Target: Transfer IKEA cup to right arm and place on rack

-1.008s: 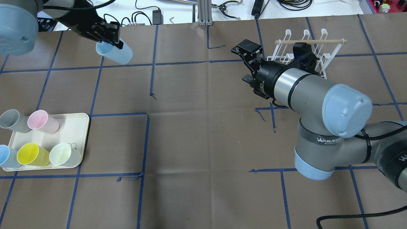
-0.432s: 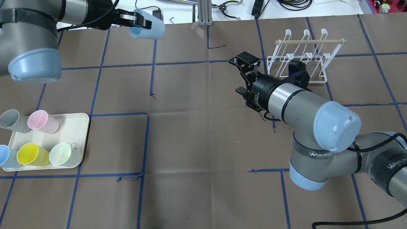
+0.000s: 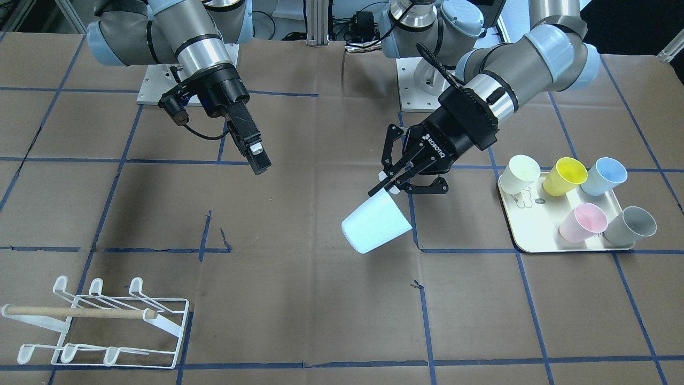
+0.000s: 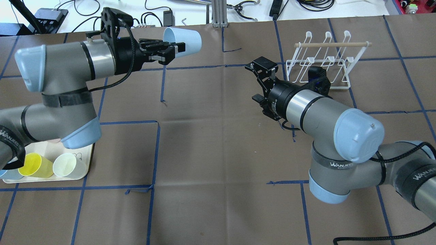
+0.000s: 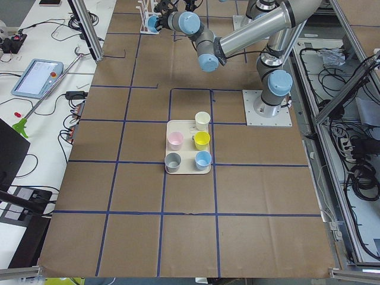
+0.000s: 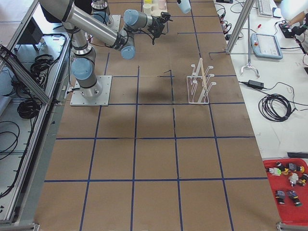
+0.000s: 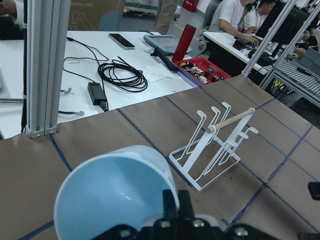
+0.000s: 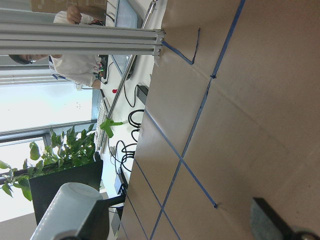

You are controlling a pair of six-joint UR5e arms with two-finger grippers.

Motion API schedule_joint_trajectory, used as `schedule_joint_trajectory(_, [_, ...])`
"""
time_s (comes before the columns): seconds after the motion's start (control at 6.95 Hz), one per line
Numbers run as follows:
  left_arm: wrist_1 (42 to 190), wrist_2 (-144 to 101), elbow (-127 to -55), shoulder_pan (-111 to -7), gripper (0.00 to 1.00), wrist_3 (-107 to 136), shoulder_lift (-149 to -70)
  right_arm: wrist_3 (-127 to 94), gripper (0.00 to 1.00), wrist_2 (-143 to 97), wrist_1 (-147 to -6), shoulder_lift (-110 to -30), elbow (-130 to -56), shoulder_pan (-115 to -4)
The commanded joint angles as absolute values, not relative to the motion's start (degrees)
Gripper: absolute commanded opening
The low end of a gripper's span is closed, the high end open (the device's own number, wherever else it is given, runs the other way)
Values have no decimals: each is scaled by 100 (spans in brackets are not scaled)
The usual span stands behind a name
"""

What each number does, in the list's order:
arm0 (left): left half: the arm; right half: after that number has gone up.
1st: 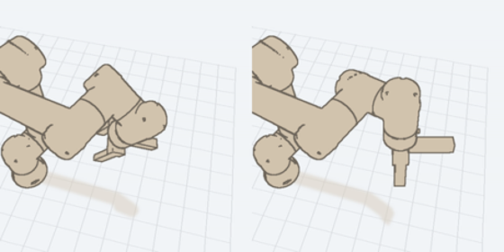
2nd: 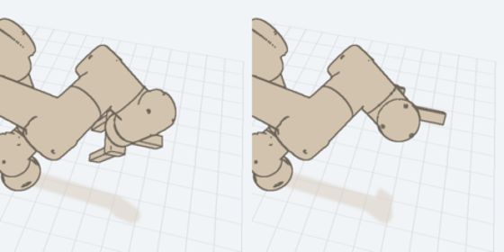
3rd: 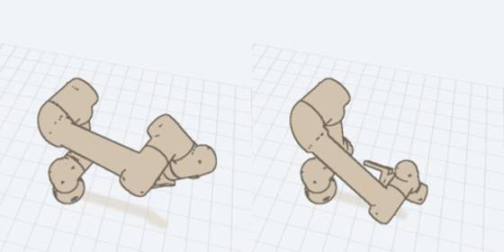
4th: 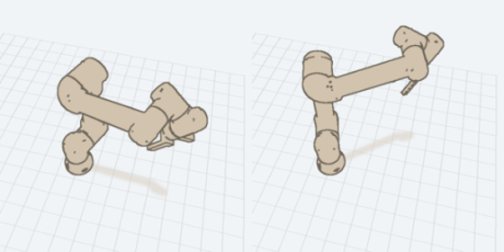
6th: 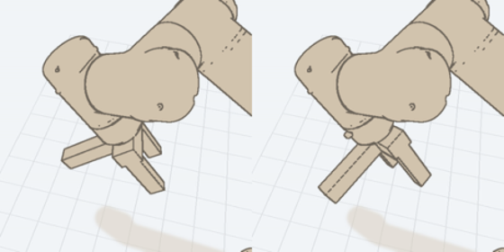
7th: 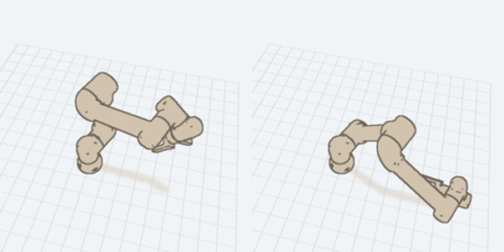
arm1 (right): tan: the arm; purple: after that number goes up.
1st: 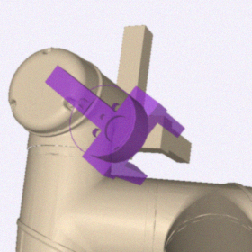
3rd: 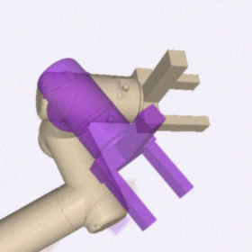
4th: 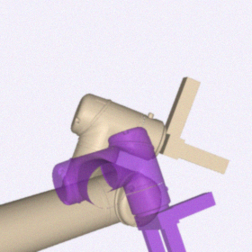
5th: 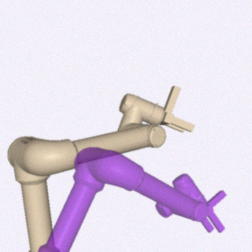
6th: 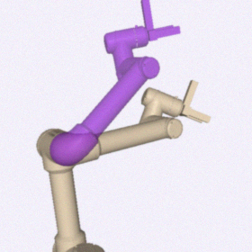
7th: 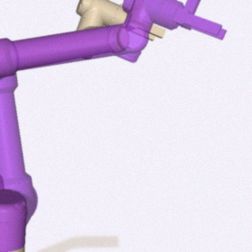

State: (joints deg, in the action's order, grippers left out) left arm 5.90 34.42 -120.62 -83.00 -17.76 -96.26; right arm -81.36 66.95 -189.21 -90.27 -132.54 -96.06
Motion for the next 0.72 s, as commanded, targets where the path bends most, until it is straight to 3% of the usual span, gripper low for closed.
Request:
schedule_joint_trajectory(0.0, [-998, 3087, -12952, -8323, 0, -1319, -9651, -9196, 100, 6706, -18914, -9018, -13184, -9807])
schedule_joint_trajectory(0.58, [-1116, 3102, -13210, -8710, 0, -1310, -9527, -9229, 100, 6645, -18844, -8430, -12719, -10274])
